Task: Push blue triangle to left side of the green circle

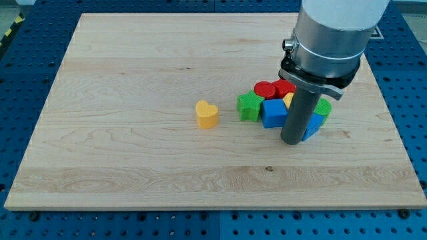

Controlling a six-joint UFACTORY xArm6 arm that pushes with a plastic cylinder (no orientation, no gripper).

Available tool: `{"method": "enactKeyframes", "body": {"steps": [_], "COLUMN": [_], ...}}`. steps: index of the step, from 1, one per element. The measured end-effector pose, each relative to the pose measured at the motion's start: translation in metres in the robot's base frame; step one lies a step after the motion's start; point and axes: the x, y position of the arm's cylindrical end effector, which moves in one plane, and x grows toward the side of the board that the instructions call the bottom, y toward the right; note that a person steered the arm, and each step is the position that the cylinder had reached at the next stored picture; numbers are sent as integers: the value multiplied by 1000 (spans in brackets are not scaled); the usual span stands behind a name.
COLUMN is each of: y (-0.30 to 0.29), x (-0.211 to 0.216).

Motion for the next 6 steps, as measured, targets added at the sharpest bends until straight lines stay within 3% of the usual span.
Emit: {"method": "enactKeyframes", "body": {"steps": [4,6], "y": [70,65], "x": [-3,-41]}}
